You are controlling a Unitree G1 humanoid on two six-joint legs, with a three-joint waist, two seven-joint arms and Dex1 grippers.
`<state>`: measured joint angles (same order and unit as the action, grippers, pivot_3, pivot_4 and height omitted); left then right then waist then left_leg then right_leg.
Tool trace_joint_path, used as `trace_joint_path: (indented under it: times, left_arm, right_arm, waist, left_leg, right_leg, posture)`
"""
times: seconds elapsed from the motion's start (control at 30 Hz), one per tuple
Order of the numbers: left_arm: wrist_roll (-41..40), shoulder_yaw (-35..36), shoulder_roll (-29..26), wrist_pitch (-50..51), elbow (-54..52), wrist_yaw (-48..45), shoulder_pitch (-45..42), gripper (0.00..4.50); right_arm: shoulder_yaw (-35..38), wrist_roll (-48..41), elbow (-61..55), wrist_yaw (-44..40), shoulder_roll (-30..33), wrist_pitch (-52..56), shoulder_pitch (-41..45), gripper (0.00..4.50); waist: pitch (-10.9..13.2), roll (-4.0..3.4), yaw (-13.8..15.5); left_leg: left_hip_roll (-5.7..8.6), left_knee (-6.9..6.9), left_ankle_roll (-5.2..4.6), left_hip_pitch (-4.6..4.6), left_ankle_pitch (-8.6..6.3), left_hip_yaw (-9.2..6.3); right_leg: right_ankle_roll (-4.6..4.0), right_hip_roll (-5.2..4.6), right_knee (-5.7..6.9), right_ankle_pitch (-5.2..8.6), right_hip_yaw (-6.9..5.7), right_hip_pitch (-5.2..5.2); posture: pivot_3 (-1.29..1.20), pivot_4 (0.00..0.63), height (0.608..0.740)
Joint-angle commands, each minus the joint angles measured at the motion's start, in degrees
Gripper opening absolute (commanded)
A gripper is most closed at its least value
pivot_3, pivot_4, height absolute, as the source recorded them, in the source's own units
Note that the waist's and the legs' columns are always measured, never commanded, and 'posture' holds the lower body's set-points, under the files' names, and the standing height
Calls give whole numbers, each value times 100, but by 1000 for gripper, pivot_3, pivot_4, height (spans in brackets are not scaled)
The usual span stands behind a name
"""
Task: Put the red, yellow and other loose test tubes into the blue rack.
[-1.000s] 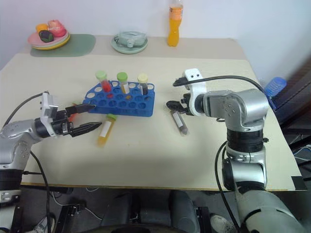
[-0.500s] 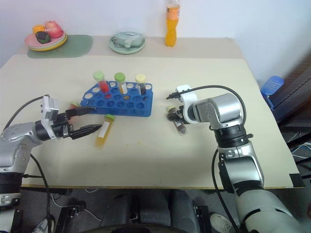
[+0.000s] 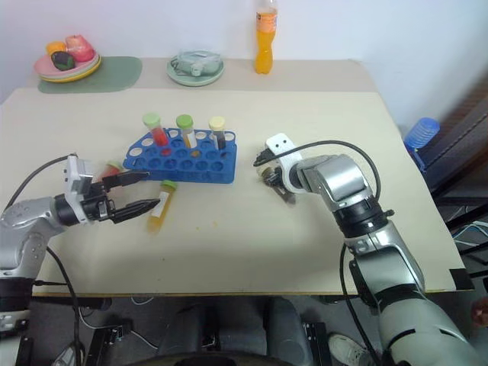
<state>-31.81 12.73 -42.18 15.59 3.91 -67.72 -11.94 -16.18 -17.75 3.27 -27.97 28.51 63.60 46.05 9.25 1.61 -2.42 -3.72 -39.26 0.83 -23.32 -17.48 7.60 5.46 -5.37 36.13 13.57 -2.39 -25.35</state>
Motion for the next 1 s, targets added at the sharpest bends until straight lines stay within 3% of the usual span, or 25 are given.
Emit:
trace_joint_path:
  times: [0.03, 0.23, 0.53, 0.73, 1.0]
  left_arm:
    - [-45, 253, -38, -85, -77, 111, 4, 4500]
    - [100, 368, 95, -460, 115, 398, 91, 4500]
    - [57, 480, 162, -567, 296, 648, -145, 4500]
    - [51, 614, 88, -515, 165, 716, -40, 4500]
    - [-24, 817, 61, -391, -172, 830, 250, 4500]
  right_arm:
    - [929, -431, -942, -439, -237, -1355, -151, 838]
    - [1244, -788, -1145, -1357, -921, -3444, -650, 838]
    - [714, 251, 885, -1256, -2440, -6507, -721, 838]
    - [778, 707, 2532, -971, -2912, -7853, -497, 838]
    - [1078, 817, 3892, -735, -3221, -8658, -96, 838]
  waist:
    - [3, -4, 1]
    - [3, -4, -1]
    - [3, -4, -7]
    - [5, -7, -18]
    - [8, -13, -40]
  left_leg:
    - [-1, 1, 0, -2, 0, -1]
    - [-6, 7, 4, -1, 2, -1]
    - [-4, 3, 10, 0, 5, -1]
    - [-4, 3, 12, 1, 7, 0]
    - [-7, 5, 21, 6, 11, 0]
  right_leg:
    - [0, 1, 1, 0, 0, -3]
    - [0, 9, -2, 0, -1, -5]
    - [0, 8, 3, 0, -1, -3]
    - [0, 9, 5, 0, -1, -2]
    - [0, 9, 9, 0, -1, -2]
  posture:
    - [0, 150, 740]
    - [0, 150, 740]
    - [0, 150, 740]
    - [0, 150, 740]
    - [0, 150, 740]
